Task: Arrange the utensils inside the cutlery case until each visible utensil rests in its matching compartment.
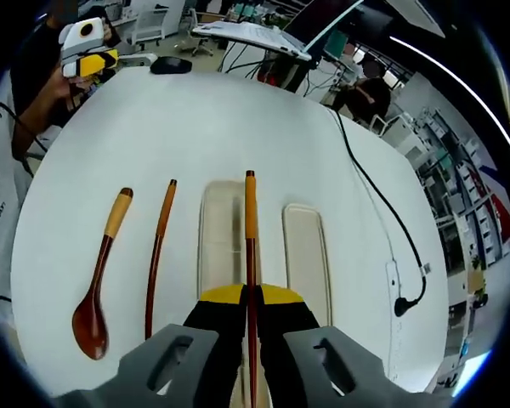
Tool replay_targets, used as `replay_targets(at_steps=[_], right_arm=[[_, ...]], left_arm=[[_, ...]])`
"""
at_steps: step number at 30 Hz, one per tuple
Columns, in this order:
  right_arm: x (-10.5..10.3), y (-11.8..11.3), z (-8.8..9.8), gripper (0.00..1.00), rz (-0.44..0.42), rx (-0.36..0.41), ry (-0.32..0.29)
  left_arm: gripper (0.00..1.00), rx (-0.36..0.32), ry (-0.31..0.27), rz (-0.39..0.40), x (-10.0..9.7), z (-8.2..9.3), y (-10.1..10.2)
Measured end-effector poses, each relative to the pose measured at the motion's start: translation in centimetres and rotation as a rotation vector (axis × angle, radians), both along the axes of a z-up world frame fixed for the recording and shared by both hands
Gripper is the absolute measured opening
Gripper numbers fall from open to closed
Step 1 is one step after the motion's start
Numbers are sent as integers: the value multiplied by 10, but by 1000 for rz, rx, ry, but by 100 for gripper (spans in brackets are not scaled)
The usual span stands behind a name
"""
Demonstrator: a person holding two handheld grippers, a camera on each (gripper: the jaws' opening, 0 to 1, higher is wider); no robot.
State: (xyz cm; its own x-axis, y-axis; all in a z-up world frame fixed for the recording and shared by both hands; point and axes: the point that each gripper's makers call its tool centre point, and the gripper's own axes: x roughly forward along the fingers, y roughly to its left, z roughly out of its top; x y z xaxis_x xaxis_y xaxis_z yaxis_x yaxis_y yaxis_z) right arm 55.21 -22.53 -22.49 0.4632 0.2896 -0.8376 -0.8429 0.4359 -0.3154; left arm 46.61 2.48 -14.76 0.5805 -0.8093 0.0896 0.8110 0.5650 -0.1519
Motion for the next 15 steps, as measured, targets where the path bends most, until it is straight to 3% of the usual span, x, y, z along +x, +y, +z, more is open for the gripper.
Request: replay_targets(at_steps=[15], right_arm=[[2,-3,-13,2,14,-43,31]], left_arm=[[7,6,3,-7,0,-1,-1]])
